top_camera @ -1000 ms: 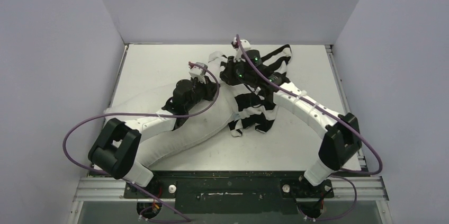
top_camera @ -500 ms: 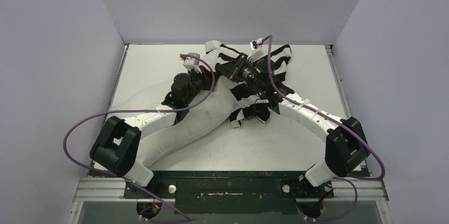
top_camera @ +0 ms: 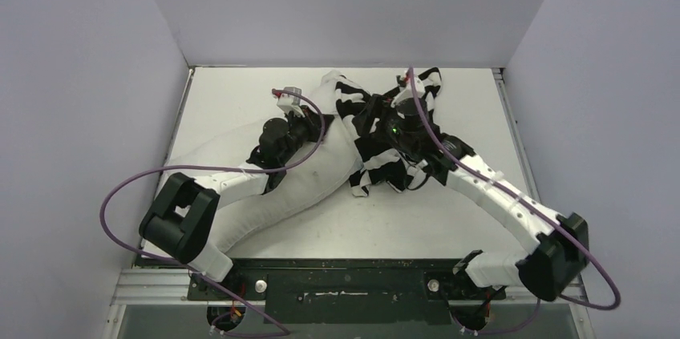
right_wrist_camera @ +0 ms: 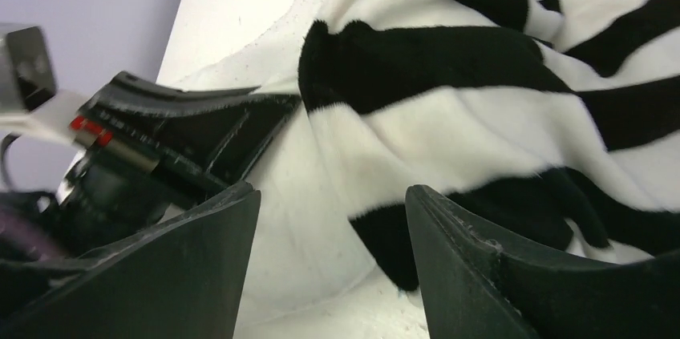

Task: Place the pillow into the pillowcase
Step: Stuff the pillow into the pillowcase.

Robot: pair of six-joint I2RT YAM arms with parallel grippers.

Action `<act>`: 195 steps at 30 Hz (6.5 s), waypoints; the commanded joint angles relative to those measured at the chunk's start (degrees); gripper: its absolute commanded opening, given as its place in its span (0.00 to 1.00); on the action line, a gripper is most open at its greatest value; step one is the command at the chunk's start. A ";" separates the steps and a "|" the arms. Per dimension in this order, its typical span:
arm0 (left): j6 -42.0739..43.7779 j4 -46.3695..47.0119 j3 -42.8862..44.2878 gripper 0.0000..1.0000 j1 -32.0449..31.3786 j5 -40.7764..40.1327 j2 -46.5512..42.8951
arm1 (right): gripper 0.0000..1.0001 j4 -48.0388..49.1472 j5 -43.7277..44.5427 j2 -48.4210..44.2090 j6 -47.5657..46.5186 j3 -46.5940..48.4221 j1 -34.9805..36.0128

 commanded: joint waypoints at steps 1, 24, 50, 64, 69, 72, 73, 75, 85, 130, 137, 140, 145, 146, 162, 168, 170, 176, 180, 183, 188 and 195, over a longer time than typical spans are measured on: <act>-1.74 9.17 3.04 0.00 1.52 0.65 2.10 | 0.68 -6.48 5.96 -12.69 -1.71 -6.62 0.40; -2.90 12.95 11.25 0.00 2.11 0.17 9.11 | 0.55 38.55 20.86 -5.53 12.59 -42.30 9.27; 1.27 14.27 14.69 0.00 0.63 -15.71 3.86 | 0.00 61.08 -0.21 11.46 8.28 -36.00 13.19; 8.12 16.37 -3.30 0.00 -7.34 -20.86 -2.38 | 0.03 54.35 -3.81 6.24 8.59 -39.27 21.30; 1.62 16.27 -11.42 0.00 -7.75 -9.88 -8.94 | 0.29 37.75 2.39 -4.73 9.68 -41.15 21.61; -0.02 10.61 -12.64 0.23 -7.14 -5.30 -14.41 | 0.49 25.23 5.40 -13.37 8.72 -37.91 21.72; 0.22 7.99 -12.22 0.34 -6.66 -3.76 -16.33 | 0.52 20.04 7.22 -16.05 8.50 -35.57 21.54; 1.63 0.49 -9.71 0.53 -5.17 -0.51 -19.15 | 0.56 10.68 10.43 -20.51 6.59 -30.43 20.90; 13.14 -22.12 4.35 0.73 5.29 7.17 -18.83 | 0.64 -0.13 14.24 -17.65 -7.50 -8.99 5.84; 12.36 -12.92 4.81 0.00 2.69 9.28 -4.64 | 0.00 -8.53 -14.90 29.38 -21.75 40.83 -1.06; 10.08 -15.48 8.84 0.00 1.06 3.48 -5.07 | 0.00 -4.15 -18.00 27.45 -17.49 41.46 5.02; 6.26 -12.18 7.40 0.00 1.06 -0.68 -5.46 | 0.00 2.61 -19.12 25.33 -13.25 38.28 6.69; -1.83 -4.47 4.77 0.00 0.94 -4.09 -7.01 | 0.00 14.89 -22.95 22.76 -5.80 32.68 7.79; -2.86 -2.62 4.14 0.00 0.70 -3.96 -7.61 | 0.00 15.92 -23.02 22.45 -6.01 31.72 8.08; 16.55 -34.37 2.35 0.68 5.20 -2.90 -29.41 | 0.00 14.84 -19.05 15.21 -10.98 18.05 1.25; 26.20 -29.67 6.11 0.76 18.64 22.71 -25.29 | 0.00 14.27 -19.93 14.82 -13.49 19.39 0.74; 29.94 -29.32 9.17 0.78 20.82 31.81 -21.64 | 0.00 13.84 -20.09 14.55 -13.63 19.54 0.56; 40.41 -27.83 10.93 0.79 19.88 43.41 -14.25 | 0.00 13.96 -20.54 14.14 -13.10 19.63 0.32; 43.20 -26.47 10.42 0.80 17.26 42.82 -10.55 | 0.00 13.32 -20.76 14.63 -12.89 20.09 0.27; 46.41 -28.69 11.95 0.81 15.87 41.63 -6.30 | 0.00 13.19 -20.68 15.10 -12.36 20.45 0.32; 45.24 -23.90 11.70 0.29 13.77 40.68 -2.30 | 0.00 13.18 -20.79 15.73 -12.10 21.50 0.28; 41.31 -8.24 4.29 0.00 6.95 40.39 -10.57 | 0.00 12.83 -20.21 18.82 -10.74 24.93 0.19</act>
